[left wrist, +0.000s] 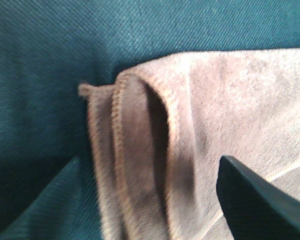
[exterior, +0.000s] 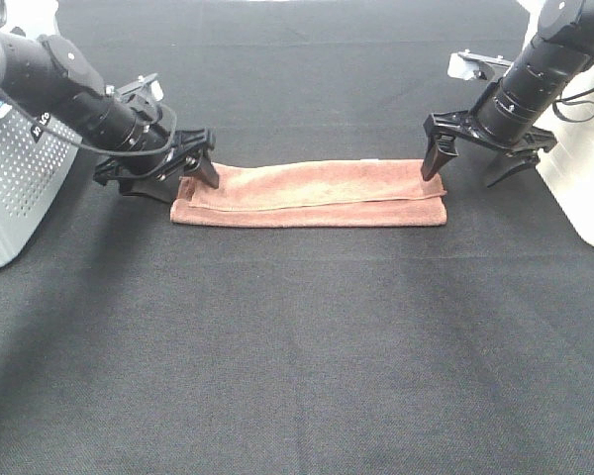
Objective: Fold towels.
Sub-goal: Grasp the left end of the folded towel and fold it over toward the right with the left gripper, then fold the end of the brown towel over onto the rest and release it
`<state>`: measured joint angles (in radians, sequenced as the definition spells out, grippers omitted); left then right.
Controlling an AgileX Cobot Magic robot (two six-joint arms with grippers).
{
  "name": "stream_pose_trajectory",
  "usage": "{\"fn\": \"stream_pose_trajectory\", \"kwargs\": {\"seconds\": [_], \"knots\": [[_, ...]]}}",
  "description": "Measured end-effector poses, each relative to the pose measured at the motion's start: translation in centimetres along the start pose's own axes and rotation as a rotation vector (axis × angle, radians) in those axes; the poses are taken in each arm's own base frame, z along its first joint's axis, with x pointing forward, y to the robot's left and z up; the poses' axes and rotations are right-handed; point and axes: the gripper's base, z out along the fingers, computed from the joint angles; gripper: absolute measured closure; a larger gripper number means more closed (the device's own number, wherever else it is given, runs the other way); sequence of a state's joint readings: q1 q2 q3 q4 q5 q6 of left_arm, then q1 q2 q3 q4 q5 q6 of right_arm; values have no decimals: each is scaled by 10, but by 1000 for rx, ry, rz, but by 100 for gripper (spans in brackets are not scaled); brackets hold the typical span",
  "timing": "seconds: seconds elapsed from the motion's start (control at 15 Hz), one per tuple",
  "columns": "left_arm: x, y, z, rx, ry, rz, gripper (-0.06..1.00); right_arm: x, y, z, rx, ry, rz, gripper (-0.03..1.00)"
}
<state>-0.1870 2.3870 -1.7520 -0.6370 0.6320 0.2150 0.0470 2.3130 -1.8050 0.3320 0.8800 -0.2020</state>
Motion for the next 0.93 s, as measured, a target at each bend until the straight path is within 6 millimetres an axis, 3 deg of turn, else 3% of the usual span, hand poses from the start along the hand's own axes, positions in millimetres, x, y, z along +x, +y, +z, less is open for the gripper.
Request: {"fn": "stream_pose_trajectory", "kwargs": {"seconds": [0.2,0.4,0.47,0.53,0.6,0.67,0.93], "knots": [[-1,0,6,26,-2,-54,30,-2,0,0,4,-19,0,12],[3,-4,13,51,7,-72,58,-2,-1,0,6,-25,-1,12],[3,-4,13,51,7,-72,58,-2,-1,0,6,-25,-1,12],[4,-3,17,53,13,-78,68,-2,-1,0,7,-25,-1,12],[5,-2,17,53,15,-80,85,-2,-1,0,7,-25,-2,12],[5,-2,17,53,16,-80,91,-2,-1,0,7,-25,-2,12],[1,5,8,44,32,-70,91,-2,-1,0,8,-25,-3,12]]}}
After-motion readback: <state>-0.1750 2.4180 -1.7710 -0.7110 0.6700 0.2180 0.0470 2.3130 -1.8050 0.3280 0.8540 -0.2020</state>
